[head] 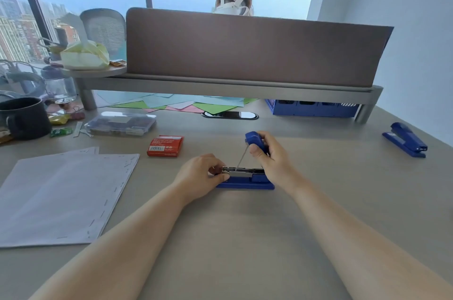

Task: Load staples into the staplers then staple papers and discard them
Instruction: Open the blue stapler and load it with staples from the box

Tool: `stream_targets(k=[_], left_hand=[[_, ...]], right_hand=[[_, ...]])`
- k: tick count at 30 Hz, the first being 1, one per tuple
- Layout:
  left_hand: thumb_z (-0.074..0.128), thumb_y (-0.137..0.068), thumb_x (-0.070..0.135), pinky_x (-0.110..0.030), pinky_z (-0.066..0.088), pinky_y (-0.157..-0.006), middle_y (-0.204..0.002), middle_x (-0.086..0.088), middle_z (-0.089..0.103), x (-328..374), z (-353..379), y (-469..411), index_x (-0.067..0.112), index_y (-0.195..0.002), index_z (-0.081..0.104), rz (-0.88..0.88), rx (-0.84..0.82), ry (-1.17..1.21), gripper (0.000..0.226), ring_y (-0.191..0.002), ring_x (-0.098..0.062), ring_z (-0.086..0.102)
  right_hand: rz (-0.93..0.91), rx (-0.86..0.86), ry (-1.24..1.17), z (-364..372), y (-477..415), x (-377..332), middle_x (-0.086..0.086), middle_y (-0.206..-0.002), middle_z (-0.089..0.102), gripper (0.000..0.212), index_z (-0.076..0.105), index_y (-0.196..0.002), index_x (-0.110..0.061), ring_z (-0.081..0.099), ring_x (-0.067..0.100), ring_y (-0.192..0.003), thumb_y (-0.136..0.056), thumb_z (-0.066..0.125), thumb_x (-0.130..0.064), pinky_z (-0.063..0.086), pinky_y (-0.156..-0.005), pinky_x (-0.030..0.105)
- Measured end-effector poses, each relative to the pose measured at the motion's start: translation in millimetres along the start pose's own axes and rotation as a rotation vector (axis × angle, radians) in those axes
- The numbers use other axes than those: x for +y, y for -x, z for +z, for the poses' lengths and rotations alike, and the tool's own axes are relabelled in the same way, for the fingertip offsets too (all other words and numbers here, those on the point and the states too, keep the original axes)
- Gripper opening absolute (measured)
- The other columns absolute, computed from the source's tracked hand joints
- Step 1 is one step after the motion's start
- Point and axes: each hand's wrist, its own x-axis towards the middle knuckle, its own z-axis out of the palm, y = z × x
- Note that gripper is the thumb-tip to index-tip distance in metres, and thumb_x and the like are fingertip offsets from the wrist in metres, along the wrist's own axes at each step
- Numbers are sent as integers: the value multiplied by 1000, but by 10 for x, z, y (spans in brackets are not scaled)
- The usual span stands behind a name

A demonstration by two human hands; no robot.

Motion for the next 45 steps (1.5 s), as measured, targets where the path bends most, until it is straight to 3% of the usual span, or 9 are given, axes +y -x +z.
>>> stream_targets(k=[8,11,15,19,29,35,38,43,45], left_hand=[[67,-79,28,-32,48,-78,-78,6,55,-13,-35,7,16,-92,69,0,-7,3,18,-78,-14,56],[67,-79,29,-31,47,-77,-82,5,56,-14,-39,0,15,-93,69,0,-9,0,20,-79,-14,56],[67,-79,29,-25,41,-72,-82,6,56,-22,-27,0,15,-94,69,0,0,-19,20,-78,-13,55],[65,-81,28,-23,37,-72,-86,7,56,-15,-3,-10,16,-97,68,-11,6,-35,20,-80,-12,54],[58,-86,26,-31,43,-78,-103,-4,60,46,46,-16,13,-103,61,-5,-53,-121,22,-92,-25,59],[59,-84,30,-38,49,-83,-101,-4,59,68,60,-32,15,-100,60,26,-80,-109,22,-93,-24,58],[57,-84,39,-32,49,-84,-98,4,57,93,18,-22,19,-100,59,3,-113,-48,26,-91,-16,58],[47,-91,33,-37,32,-106,-138,-2,42,-86,-320,-236,18,-128,45,-142,69,-200,41,-130,-23,35],[51,-87,31,-43,21,-114,-151,-6,22,-311,-475,-350,20,-140,27,-305,-46,-322,60,-140,-33,14]], right_hand=[[11,6,63,-317,28,-111,3,-96,60,31,48,-115,-19,56,20,-90,-87,57,-8,46,-81,26],[-31,25,60,-427,70,-133,9,-89,54,48,40,-121,-34,51,15,-76,-88,53,-1,44,-80,18],[-15,98,19,-518,141,-66,-8,-90,48,37,44,-114,-19,51,-10,-68,-87,50,6,42,-71,4],[133,215,10,-728,284,171,-2,-91,49,38,42,-107,-18,51,4,-74,-82,58,5,46,-72,13],[267,71,299,-846,520,537,6,-99,56,30,59,-106,2,53,19,-92,-77,65,5,37,-67,-4],[174,104,643,-721,405,471,-2,-98,62,24,64,-98,-18,51,20,-101,-75,69,-20,40,-93,36],[37,60,609,-505,220,304,-5,-92,59,17,65,-94,-17,52,16,-94,-78,66,-21,42,-87,33],[-18,-128,424,-65,-201,129,-12,-75,58,3,63,-84,-21,54,3,-69,-83,62,-19,44,-67,18],[-10,-189,422,65,-339,125,-13,-73,58,3,63,-83,-21,53,1,-65,-84,61,-20,42,-63,14]])
